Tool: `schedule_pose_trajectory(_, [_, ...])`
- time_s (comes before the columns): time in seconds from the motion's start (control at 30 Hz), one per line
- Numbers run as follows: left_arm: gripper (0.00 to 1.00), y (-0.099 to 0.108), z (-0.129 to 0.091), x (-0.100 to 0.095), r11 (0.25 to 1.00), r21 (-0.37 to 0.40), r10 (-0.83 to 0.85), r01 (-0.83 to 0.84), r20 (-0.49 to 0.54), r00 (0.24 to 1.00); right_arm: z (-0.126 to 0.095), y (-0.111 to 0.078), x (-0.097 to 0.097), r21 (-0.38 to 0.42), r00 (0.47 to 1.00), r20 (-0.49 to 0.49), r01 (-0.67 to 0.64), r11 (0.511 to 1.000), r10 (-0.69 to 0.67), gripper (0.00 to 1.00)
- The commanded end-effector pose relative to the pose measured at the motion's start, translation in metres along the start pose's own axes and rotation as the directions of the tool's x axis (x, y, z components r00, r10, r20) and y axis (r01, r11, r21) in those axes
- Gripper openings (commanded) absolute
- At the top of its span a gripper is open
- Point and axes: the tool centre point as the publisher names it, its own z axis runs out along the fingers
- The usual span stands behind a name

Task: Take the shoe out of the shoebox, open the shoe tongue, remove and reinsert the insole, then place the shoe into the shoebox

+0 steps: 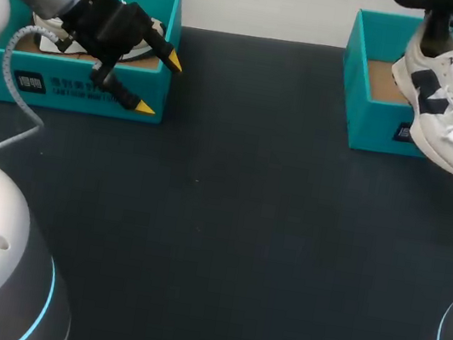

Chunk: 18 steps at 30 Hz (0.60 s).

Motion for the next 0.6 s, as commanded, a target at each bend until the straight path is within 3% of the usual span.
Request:
schedule_pose_trajectory(0.03, [1.00, 0.000, 0.000, 0.000, 1.000, -0.002, 0.000, 0.000, 0.000, 1.000, 0.008, -0.025, -0.007, 0.030, 1.000, -0.006, -0.010, 0.999, 0.010, 0.00])
schedule_pose_trajectory(0.4, [1.00, 0.000, 0.000, 0.000, 1.000, -0.002, 0.000, 0.000, 0.000, 1.000, 0.032, -0.114, -0.038, 0.102, 0.999, -0.040, -0.011, 0.995, 0.015, 0.00])
schedule_pose_trajectory(0.6, [1.00, 0.000, 0.000, 0.000, 1.000, -0.002, 0.000, 0.000, 0.000, 1.000, 0.048, -0.154, -0.055, 0.137, 0.997, -0.059, -0.049, 0.989, 0.057, 0.00])
